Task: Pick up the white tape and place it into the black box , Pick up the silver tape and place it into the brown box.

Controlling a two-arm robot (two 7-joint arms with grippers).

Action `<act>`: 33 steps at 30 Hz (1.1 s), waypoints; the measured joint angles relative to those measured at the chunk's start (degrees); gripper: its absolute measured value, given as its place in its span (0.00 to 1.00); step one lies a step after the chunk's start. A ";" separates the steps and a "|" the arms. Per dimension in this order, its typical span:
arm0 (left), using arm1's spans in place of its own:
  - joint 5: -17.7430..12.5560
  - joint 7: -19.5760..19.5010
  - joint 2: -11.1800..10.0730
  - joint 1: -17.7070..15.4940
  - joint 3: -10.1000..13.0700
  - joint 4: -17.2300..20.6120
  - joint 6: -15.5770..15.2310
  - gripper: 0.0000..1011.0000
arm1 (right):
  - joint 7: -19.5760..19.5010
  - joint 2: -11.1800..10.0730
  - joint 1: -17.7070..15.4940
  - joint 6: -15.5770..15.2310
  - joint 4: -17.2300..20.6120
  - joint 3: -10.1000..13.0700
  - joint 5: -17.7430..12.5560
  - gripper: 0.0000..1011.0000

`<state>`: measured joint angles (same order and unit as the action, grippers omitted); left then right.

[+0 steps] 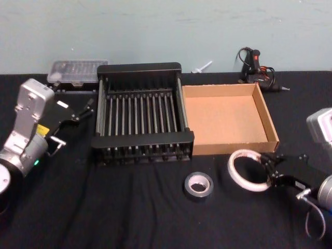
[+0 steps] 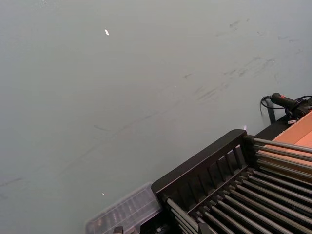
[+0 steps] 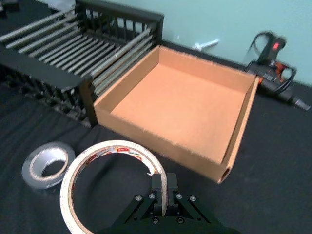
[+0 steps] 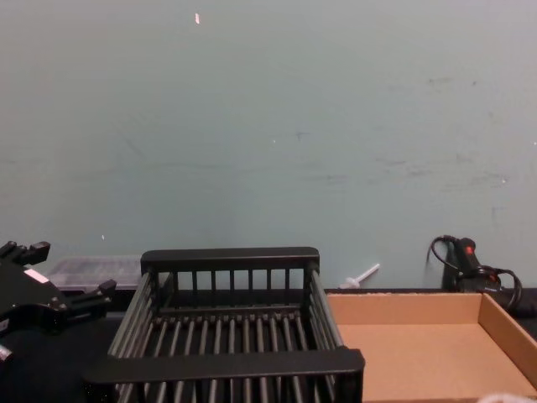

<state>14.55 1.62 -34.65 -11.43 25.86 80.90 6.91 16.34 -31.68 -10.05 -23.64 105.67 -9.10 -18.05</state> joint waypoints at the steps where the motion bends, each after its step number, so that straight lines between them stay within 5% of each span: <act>1: 0.00 0.00 0.00 0.00 0.00 0.00 0.00 0.99 | 0.06 -0.09 0.26 0.24 0.22 0.30 0.01 0.07; 13: 0.00 0.00 0.00 0.00 0.00 0.00 0.00 0.99 | 0.57 0.19 5.02 2.41 -0.45 0.56 1.68 0.07; 33: 0.00 0.00 0.00 0.00 0.00 0.00 0.00 0.99 | 3.12 4.92 20.59 8.08 -8.67 -5.03 6.44 0.07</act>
<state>14.55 1.62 -34.65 -11.43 25.86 80.90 6.91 19.46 -26.76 10.54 -15.57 97.01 -14.12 -11.61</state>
